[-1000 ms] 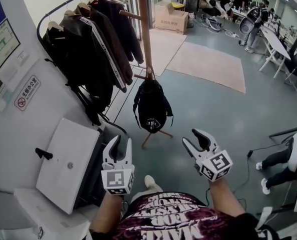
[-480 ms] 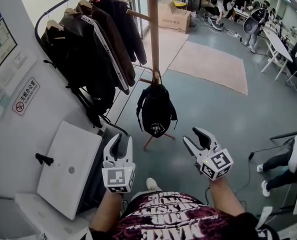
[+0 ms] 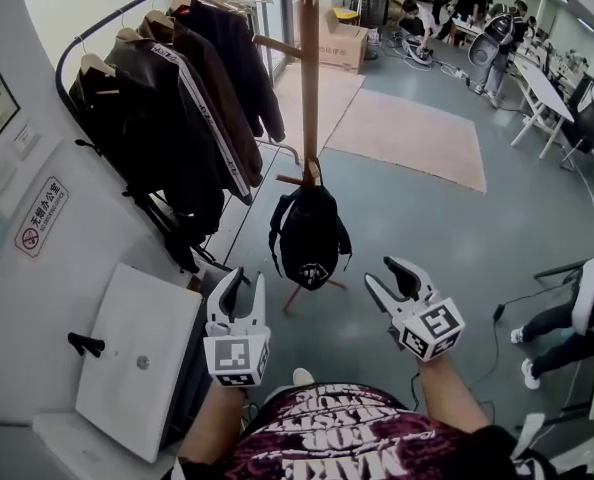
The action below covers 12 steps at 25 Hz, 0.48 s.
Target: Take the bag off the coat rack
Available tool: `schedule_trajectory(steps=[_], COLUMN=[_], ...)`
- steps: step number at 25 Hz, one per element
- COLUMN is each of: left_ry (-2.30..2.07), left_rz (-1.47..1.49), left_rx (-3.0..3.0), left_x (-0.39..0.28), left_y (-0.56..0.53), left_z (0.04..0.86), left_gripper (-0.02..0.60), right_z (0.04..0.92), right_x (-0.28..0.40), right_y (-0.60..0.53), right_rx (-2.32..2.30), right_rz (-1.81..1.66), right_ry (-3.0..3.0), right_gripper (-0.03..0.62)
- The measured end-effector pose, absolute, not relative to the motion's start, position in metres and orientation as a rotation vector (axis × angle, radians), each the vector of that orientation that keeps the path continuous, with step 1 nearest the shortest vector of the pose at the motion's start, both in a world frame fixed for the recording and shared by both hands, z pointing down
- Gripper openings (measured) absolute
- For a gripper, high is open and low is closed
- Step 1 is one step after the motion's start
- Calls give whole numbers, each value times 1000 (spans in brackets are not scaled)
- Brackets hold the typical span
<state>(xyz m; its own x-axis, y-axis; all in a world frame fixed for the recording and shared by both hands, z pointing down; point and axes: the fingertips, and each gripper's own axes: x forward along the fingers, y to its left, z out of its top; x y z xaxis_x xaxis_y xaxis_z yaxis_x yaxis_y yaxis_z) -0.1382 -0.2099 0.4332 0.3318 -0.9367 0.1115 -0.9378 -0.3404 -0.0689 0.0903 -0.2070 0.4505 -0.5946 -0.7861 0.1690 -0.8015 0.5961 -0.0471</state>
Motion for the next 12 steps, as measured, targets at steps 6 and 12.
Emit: schedule_trajectory(steps=[6,12], left_ry=[-1764,-1730], left_rz=[188,200], left_rx=[2594,2592], left_x=[-142,-140], left_y=[-225,-232], left_z=[432,441], left_gripper=[110,110], right_z=[450,454], right_x=[84,84], right_y=[-212,-217], right_rx=[1380,1391], right_rz=[172,186], right_ry=[-2667,-2652], right_gripper=[206,206])
